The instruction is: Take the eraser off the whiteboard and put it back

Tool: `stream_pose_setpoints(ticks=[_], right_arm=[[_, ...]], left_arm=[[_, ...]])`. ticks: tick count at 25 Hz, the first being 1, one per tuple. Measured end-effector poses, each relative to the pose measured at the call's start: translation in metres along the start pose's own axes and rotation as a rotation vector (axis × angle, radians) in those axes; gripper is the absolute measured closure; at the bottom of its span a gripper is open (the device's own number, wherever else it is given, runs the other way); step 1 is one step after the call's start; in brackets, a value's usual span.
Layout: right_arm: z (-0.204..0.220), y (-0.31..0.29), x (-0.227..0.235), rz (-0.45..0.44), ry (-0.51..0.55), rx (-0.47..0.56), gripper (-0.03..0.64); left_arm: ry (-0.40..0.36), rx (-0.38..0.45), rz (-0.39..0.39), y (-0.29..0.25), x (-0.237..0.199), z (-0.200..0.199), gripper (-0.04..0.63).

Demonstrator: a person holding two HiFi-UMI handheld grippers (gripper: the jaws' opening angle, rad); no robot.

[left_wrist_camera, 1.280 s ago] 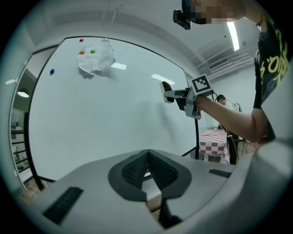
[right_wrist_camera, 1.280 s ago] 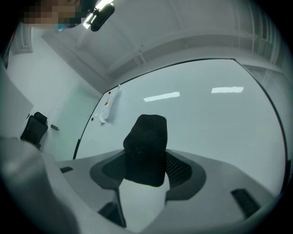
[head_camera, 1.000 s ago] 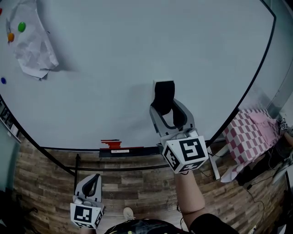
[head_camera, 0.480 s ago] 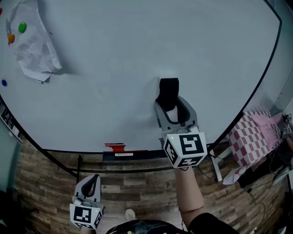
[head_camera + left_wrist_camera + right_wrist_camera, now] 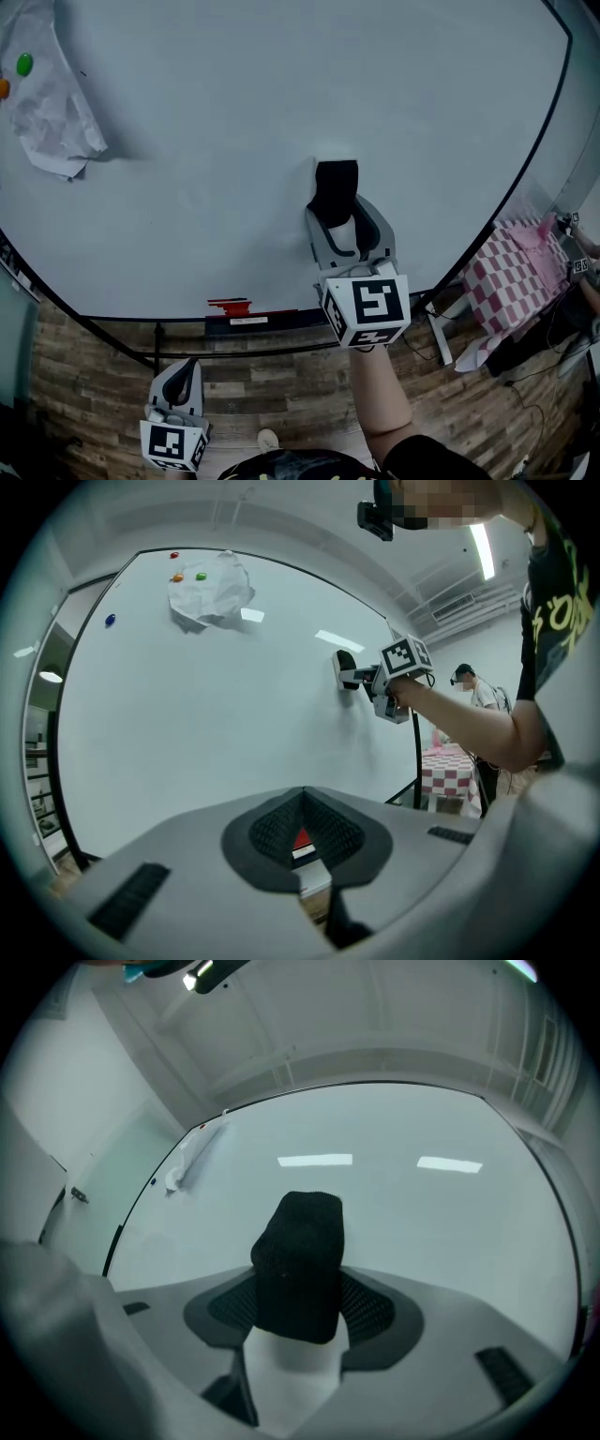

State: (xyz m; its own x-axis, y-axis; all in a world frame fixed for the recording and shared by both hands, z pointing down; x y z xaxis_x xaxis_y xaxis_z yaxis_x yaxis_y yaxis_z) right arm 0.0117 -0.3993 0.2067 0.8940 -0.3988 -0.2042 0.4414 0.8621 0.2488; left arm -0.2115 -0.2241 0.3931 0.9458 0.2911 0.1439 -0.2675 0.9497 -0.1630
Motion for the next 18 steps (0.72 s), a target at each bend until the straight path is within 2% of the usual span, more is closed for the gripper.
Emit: stream_pose_setpoints(ticks=[3, 10, 18], right_arm=[[0.0007, -0.0032, -0.0008, -0.005, -0.024, 0.009, 0.376], [0.0012, -0.0063, -0.0001, 0.006, -0.056, 0.031, 0.362], [0.0016, 0.0014, -0.0025, -0.009, -0.061, 0.037, 0.344]], left_arm=[[-0.009, -0.039, 0.010, -0.0020, 0.0001, 0.0007, 0.589], [-0.007, -0.019, 0.006, -0.0050, -0.0051, -0.0003, 0.589], [-0.012, -0.042, 0.003, -0.0038, -0.0051, 0.0001, 0.589]])
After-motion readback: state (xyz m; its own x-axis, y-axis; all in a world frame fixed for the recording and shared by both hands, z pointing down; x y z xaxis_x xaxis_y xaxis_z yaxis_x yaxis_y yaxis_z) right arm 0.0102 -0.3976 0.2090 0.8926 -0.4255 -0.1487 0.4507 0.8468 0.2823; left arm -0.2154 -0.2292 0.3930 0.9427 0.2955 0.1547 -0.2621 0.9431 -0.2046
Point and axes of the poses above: the fingertips, and each gripper's own axes: y backward along the fingers, x to its right, z out of its underside, the point moved 1 cm from there along y, backward along the fingers, and after that the axes turned 4 degrees about -z, right-handed, at the moved point
